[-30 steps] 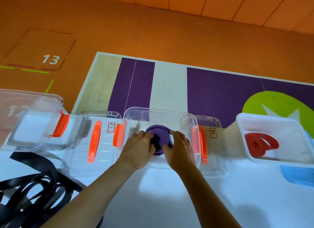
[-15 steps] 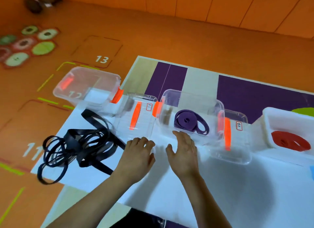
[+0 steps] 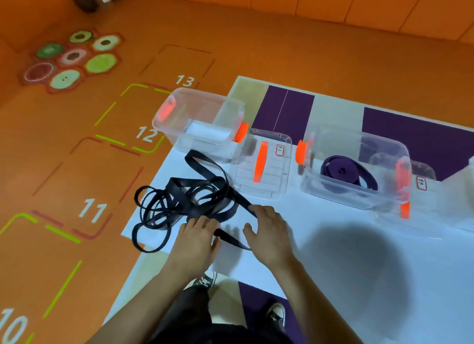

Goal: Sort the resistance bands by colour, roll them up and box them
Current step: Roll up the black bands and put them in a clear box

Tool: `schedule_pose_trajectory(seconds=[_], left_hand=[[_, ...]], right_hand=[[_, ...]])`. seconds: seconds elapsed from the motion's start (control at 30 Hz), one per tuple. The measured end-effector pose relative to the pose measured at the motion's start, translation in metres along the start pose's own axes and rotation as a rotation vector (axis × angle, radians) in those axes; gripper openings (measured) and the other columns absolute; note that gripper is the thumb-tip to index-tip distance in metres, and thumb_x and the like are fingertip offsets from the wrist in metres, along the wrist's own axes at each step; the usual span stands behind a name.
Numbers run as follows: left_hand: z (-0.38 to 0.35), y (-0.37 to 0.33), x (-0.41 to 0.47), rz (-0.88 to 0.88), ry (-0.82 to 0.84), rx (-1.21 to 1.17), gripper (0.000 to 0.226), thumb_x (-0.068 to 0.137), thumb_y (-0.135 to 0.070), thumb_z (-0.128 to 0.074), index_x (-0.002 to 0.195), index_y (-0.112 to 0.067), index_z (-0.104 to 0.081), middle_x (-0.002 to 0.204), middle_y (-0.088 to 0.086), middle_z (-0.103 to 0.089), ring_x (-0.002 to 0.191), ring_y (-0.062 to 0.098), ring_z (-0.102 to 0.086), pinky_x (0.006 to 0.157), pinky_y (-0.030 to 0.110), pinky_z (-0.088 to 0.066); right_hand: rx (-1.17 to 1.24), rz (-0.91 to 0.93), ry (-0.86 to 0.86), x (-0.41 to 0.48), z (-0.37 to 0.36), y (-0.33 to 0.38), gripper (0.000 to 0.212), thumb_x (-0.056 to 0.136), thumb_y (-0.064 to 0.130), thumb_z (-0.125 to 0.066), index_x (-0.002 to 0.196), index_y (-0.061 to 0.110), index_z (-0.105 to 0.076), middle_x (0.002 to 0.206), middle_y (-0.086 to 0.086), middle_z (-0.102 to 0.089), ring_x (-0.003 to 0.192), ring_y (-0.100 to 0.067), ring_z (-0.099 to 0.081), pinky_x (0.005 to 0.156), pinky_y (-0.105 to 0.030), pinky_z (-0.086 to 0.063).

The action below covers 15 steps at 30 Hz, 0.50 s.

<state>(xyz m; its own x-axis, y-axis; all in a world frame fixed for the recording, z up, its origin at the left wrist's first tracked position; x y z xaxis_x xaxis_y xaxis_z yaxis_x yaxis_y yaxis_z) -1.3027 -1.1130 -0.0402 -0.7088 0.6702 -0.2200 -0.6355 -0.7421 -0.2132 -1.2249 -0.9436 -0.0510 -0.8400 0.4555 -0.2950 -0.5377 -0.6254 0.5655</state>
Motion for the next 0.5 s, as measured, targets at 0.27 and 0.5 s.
schedule_pose_trajectory(seconds=[0.27, 0.5], left_hand=[[0.004, 0.102, 0.033, -0.098, 0.120, 0.052, 0.054, 0.100, -0.034, -0.054, 0.151, -0.023, -0.041, 0.157, 0.006, -0.039, 0.142, 0.037, -0.039, 0.110, 0.052, -0.036], [-0.013, 0.127, 0.047, -0.148, 0.381, 0.179, 0.059, 0.101, -0.044, -0.032, 0.158, -0.033, -0.021, 0.170, 0.002, -0.002, 0.155, 0.035, -0.010, 0.122, 0.053, -0.020]], right_hand=[[-0.031, -0.170, 0.067, 0.012, -0.075, 0.054, 0.048, 0.096, 0.035, -0.057, 0.142, 0.023, -0.050, 0.132, -0.006, -0.057, 0.128, -0.029, -0.050, 0.109, -0.042, -0.035], [-0.083, -0.151, 0.197, 0.033, -0.112, 0.091, 0.098, 0.091, 0.029, -0.068, 0.159, 0.046, 0.001, 0.139, -0.017, -0.042, 0.124, -0.036, -0.051, 0.107, -0.048, -0.044]])
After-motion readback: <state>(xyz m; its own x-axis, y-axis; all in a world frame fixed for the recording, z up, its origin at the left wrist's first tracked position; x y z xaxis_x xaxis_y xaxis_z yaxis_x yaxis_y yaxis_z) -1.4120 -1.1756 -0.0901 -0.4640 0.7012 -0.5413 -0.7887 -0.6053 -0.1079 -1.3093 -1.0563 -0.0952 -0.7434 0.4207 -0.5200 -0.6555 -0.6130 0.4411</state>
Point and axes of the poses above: each hand's wrist, its own x-axis towards the middle knuckle, its own z-axis out of the back of the hand, y = z × x, the point moved 5 cm from there along x, towards the middle knuckle
